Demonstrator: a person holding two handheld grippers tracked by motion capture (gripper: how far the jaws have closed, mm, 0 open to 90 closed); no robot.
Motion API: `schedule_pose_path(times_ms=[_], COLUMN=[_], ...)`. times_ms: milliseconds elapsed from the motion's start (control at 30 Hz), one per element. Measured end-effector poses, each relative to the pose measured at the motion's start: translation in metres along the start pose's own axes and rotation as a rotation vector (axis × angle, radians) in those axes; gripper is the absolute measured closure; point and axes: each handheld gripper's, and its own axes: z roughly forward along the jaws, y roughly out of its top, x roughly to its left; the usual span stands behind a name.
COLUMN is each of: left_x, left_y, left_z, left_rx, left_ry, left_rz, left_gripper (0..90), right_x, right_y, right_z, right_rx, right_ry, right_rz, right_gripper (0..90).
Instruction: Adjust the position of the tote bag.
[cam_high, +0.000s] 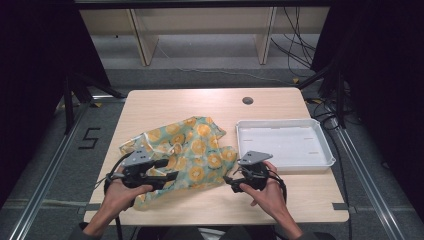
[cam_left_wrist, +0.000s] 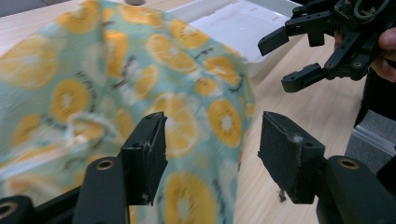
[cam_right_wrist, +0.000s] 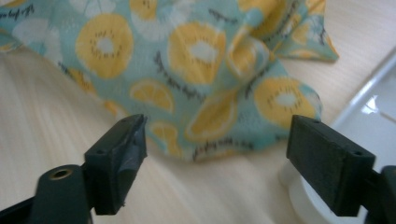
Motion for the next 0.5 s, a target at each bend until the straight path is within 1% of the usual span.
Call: schedule_pose_path(times_ms=[33, 67, 100, 133, 167, 200, 233, 267, 300, 333, 367, 400, 433, 467, 500], left_x=[0.003, 0.003, 0.005, 0.010, 0.010, 0.013, 0.020, 0.022, 0.025, 0.025, 0.030, 0.030, 0.035, 0.036, 0.039], left_y=[-0.003, -0.003, -0.006, -0.010, -0.010, -0.011, -0.012, -0.012, -0.013, -0.013, -0.014, -0.014, -0.014, -0.015, -0.015], left_z=[-0.004, -0.004, -0.007, -0.009, -0.009, -0.009, -0.011, -0.012, -0.012, -0.012, -0.013, -0.013, -0.015, -0.015, -0.016], left_rx=[0.003, 0.003, 0.009, 0.013, 0.013, 0.008, 0.014, 0.014, 0.006, 0.006, 0.000, 0.000, -0.004, -0.009, -0.009], left_ry=[0.006, 0.006, 0.029, 0.060, 0.060, 0.076, 0.111, 0.139, 0.153, 0.153, 0.181, 0.181, 0.199, 0.207, 0.224], left_rz=[-0.001, -0.001, -0.007, -0.005, -0.005, -0.014, -0.014, -0.020, -0.024, -0.024, -0.035, -0.035, -0.036, -0.039, -0.042], left_gripper=[39.2, 38.4, 38.4, 37.5, 37.1, 37.1, 36.4, 36.2, 35.8, 35.2, 34.7, 34.4, 34.4, 34.1, 34.0], right_x=[0.002, 0.002, 0.003, 0.003, 0.003, 0.003, 0.001, 0.001, 0.000, -0.001, -0.002, -0.002, -0.002, -0.005, -0.010], right_y=[0.004, 0.004, 0.008, 0.015, 0.017, 0.017, 0.022, 0.023, 0.025, 0.026, 0.027, 0.027, 0.028, 0.029, 0.031], right_z=[0.004, 0.004, 0.009, 0.020, 0.022, 0.022, 0.032, 0.036, 0.041, 0.045, 0.047, 0.047, 0.052, 0.054, 0.054], right_rx=[-0.008, -0.008, -0.016, -0.027, -0.017, -0.017, -0.005, -0.001, 0.004, 0.015, 0.029, 0.029, 0.023, 0.039, 0.047], right_ry=[-0.004, -0.004, -0.010, 0.020, 0.035, 0.035, 0.039, 0.036, 0.038, 0.041, 0.038, 0.038, 0.013, -0.002, -0.002], right_rz=[-0.014, -0.014, -0.021, 0.008, 0.023, 0.023, 0.022, 0.018, 0.015, 0.003, -0.014, -0.014, -0.036, -0.064, -0.102], right_gripper=[17.9, 17.9, 16.4, 16.6, 17.2, 17.2, 22.7, 27.7, 35.1, 46.4, 59.2, 59.2, 69.3, 82.4, 90.0])
